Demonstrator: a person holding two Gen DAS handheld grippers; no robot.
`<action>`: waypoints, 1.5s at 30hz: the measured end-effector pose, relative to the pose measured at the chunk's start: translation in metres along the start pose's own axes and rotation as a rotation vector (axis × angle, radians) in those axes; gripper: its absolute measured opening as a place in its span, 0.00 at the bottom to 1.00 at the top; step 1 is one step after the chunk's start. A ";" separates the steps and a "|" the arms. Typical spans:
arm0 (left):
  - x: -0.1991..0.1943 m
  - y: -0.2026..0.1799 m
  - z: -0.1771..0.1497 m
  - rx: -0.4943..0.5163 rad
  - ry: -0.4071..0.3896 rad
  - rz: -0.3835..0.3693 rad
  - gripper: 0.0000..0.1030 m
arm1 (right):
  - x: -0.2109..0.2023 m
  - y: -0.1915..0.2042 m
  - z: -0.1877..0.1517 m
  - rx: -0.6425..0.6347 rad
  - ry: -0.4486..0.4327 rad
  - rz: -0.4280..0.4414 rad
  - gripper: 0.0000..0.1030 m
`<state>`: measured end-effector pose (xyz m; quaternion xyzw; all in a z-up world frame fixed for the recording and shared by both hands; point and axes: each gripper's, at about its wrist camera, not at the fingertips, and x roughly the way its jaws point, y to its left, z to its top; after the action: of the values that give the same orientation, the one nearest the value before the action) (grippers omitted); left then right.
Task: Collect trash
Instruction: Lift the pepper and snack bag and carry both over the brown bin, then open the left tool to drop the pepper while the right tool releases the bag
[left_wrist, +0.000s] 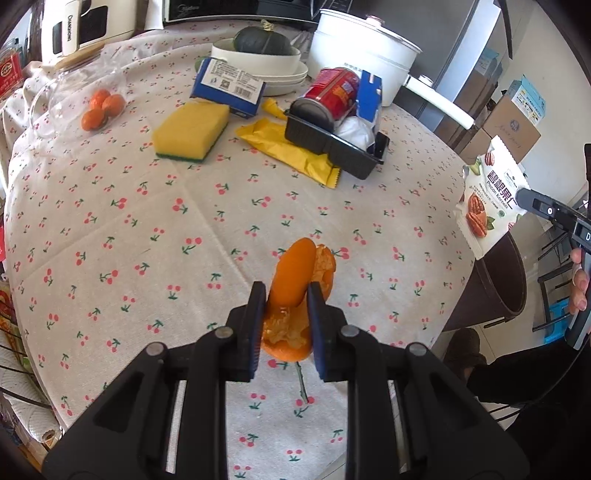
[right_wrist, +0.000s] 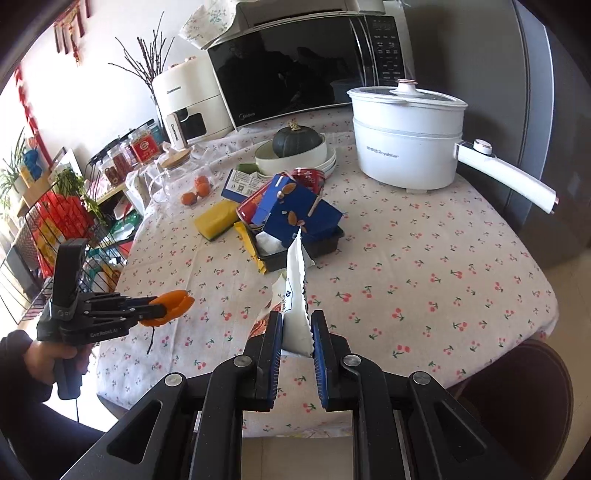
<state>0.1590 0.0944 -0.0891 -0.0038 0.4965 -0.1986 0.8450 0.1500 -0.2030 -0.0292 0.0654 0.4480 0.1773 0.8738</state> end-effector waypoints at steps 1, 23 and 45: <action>0.001 -0.005 0.001 0.010 0.002 -0.002 0.23 | -0.006 -0.006 -0.001 0.009 -0.006 -0.008 0.16; 0.047 -0.201 0.056 0.224 -0.019 -0.232 0.23 | -0.089 -0.165 -0.071 0.313 -0.014 -0.199 0.16; 0.115 -0.334 0.040 0.468 0.006 -0.264 0.39 | -0.118 -0.225 -0.133 0.390 0.076 -0.322 0.16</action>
<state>0.1311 -0.2594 -0.0967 0.1277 0.4347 -0.4163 0.7883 0.0364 -0.4619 -0.0791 0.1537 0.5110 -0.0513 0.8441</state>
